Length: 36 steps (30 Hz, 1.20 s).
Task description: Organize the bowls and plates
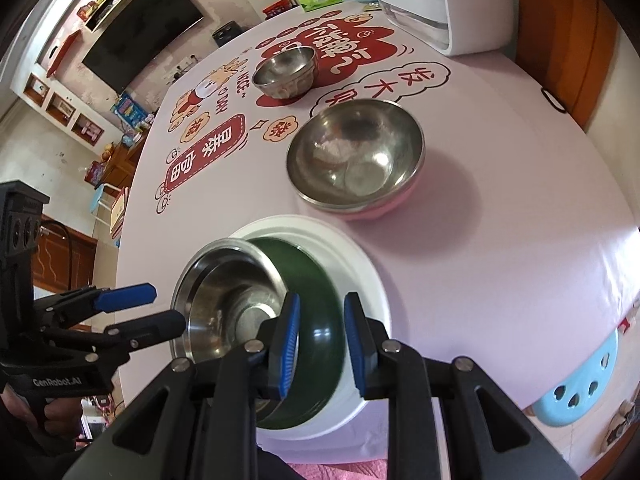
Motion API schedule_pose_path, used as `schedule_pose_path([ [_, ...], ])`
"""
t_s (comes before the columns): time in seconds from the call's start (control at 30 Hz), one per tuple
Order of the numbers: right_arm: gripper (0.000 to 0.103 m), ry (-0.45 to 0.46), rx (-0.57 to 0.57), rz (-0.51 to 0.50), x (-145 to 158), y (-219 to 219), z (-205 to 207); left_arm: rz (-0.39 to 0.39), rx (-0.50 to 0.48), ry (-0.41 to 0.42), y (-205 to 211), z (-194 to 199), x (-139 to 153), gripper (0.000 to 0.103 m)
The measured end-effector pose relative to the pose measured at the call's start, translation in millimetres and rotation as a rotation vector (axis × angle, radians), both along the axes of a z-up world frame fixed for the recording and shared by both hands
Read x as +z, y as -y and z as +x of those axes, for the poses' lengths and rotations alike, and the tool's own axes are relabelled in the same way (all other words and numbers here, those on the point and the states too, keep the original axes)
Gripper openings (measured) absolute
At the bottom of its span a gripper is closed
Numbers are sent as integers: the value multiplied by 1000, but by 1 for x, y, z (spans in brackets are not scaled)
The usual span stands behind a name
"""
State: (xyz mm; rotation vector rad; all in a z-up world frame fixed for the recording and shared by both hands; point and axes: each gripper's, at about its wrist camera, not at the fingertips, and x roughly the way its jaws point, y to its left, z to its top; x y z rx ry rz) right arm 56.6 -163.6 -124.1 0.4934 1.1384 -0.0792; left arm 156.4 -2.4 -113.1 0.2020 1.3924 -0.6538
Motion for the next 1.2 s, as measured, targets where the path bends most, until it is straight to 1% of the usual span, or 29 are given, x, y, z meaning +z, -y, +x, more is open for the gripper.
schedule_pose_path([
  [0.07,26,-1,14,1,0,8,2,-6,15,11,10,1,2,71],
  [0.13,34,-1,25,4,-1,15,4,-13,29,24,22,2,5,71],
  [0.23,35,-1,40,5,-1,28,6,-19,46,41,32,4,6,72],
  [0.37,37,2,64,9,-2,47,11,-36,92,55,49,10,8,74],
  [0.43,40,6,76,11,-2,55,15,-43,110,63,55,11,8,74],
  [0.53,40,15,97,14,-3,68,22,-60,137,83,67,13,8,74],
  [0.6,41,20,115,15,-3,75,26,-57,158,92,74,15,6,74],
  [0.8,41,34,159,19,-4,92,45,-40,227,85,88,26,-5,74],
  [0.87,41,37,186,18,-5,96,53,-50,250,85,90,30,-8,74],
  [0.97,41,41,214,23,-7,100,61,-62,281,69,94,39,-13,74],
  [1.2,41,45,274,58,-17,106,80,-54,339,22,100,53,-32,74],
])
